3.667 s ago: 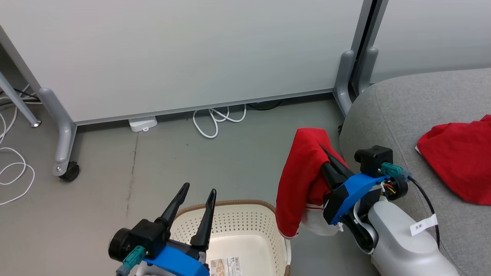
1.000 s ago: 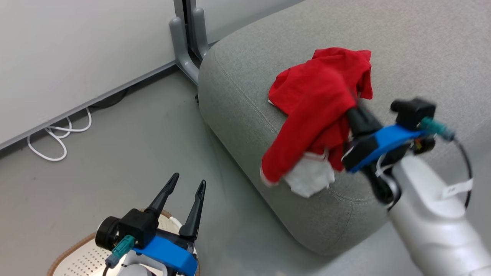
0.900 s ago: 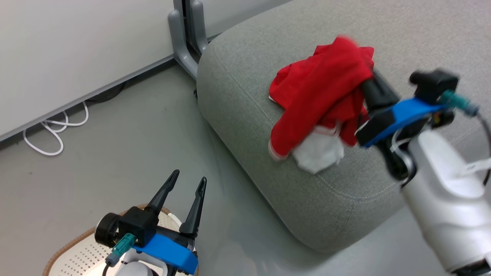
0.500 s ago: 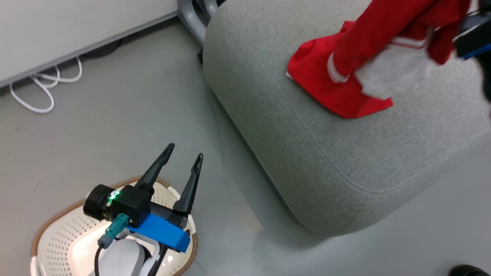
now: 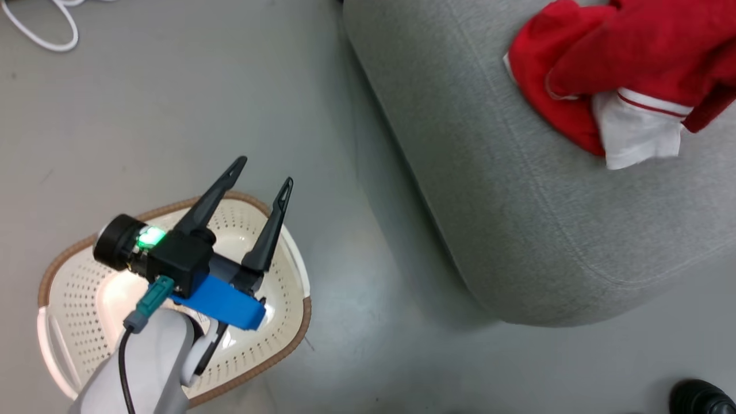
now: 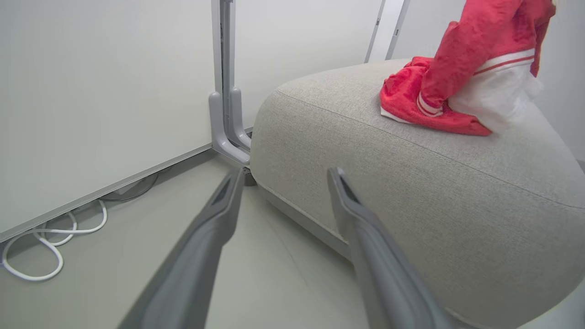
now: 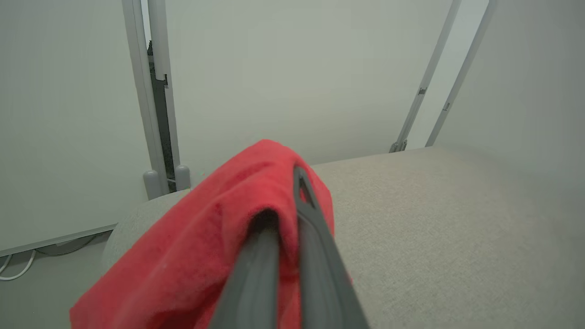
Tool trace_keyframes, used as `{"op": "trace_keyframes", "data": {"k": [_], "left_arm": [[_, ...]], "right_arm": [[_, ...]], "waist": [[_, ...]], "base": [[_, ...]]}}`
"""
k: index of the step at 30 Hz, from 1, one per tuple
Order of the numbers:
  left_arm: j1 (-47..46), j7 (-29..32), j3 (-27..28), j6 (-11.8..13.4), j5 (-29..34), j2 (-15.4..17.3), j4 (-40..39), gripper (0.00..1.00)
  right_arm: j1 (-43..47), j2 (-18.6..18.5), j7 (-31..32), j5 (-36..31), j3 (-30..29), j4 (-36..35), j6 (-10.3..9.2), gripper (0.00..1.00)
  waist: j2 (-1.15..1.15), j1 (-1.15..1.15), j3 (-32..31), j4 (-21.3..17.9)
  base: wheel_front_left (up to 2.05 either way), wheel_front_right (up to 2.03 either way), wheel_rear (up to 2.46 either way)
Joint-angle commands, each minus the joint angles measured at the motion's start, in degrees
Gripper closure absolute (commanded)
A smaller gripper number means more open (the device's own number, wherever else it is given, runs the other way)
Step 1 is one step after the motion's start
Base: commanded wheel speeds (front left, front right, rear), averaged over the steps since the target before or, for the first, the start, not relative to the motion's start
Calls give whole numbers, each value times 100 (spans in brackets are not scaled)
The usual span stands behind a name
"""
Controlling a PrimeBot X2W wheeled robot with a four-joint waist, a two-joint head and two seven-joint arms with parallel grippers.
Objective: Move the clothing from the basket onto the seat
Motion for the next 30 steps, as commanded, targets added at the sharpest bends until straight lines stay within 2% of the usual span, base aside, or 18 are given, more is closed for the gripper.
{"op": "trace_keyframes", "data": {"k": [1,13,23,24,25,26,27,30], "left_arm": [[-136,-16,13,0,18,35,-43,0],[-373,16,-33,35,91,138,-209,0],[-397,-6,-42,50,36,115,-123,0],[-394,-8,-45,49,30,111,-117,0],[-391,-11,-51,49,28,107,-109,0],[-389,-13,-54,49,26,105,-105,0],[-390,-15,-56,48,23,101,-101,0],[-392,-17,-58,47,17,85,-79,0]], "right_arm": [[44,23,-40,-62,-53,24,1,100],[-70,323,-141,-323,-457,1007,1,100],[46,360,-147,-556,-606,987,1,100],[64,361,-147,-589,-600,972,1,69],[79,361,-147,-612,-604,955,1,53],[86,366,-147,-633,-615,944,1,19],[89,372,-148,-639,-629,932,1,0],[135,393,-148,-634,-644,911,1,0]], "waist": [[0,-1,245,186],[0,-1,687,415],[0,-1,625,461],[0,-1,615,462],[0,-1,605,463],[0,-1,596,465],[0,-1,590,468],[0,-1,561,474]], "base": [[0,0,0],[0,0,0],[0,0,0],[0,0,0],[0,0,0],[0,0,0],[0,0,0],[0,0,0]]}}
